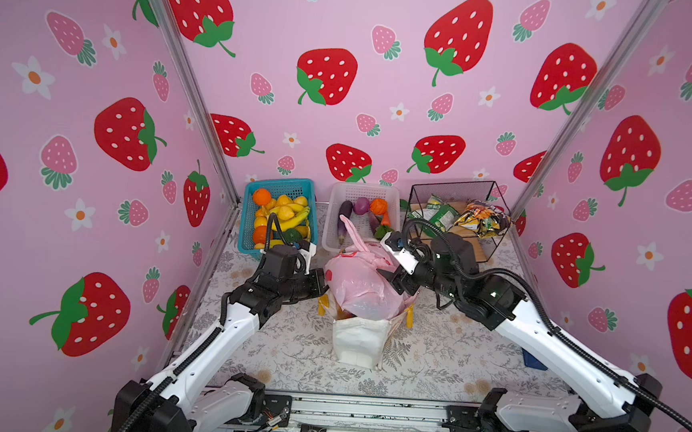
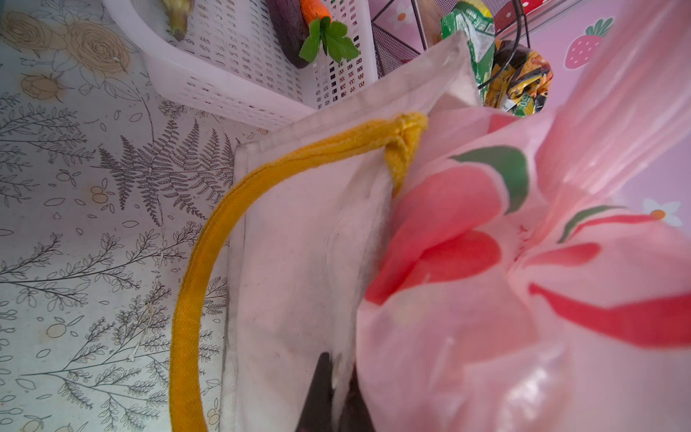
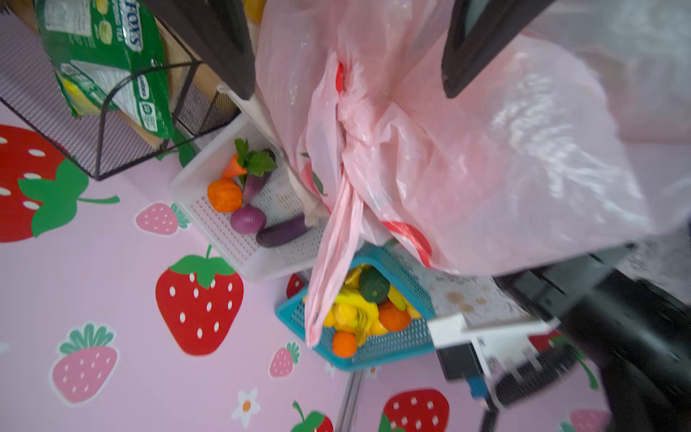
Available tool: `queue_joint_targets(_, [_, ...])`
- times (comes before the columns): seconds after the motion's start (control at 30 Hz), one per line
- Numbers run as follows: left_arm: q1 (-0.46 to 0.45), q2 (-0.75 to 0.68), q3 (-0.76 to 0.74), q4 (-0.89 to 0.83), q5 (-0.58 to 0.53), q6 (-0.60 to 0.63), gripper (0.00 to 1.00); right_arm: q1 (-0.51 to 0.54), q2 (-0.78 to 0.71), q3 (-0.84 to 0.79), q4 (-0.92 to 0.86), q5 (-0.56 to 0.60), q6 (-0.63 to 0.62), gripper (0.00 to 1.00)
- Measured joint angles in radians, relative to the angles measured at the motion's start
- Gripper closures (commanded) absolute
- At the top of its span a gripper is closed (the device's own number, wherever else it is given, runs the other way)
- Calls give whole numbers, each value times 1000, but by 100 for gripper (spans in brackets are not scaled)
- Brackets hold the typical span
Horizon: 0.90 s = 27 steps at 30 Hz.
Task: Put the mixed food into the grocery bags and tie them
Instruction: 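Lower the pink bag into the tote with right gripper while left holds tote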
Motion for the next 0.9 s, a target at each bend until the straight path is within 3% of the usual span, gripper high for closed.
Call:
queue_joint_targets(0.2, [0,3,5,-4,2,2,100,50,75,42,12,-202,16,22])
queue_joint_targets(0.33, [0,7,19,-16,18,7,100,65,205,35,-9,-264,27,25])
queue_joint_targets(0.53, [6,17,29,-27,71,10,100,22,270,-26,-38,-229,48,35])
queue_joint_targets(0.77, [6,18,43,-31,144,23,100,1,311,-66,-68,-100,37,37])
queue_joint_targets(0.9, [7,18,49,-37,168,21,100,0,346,-76,-56,-84,9,36])
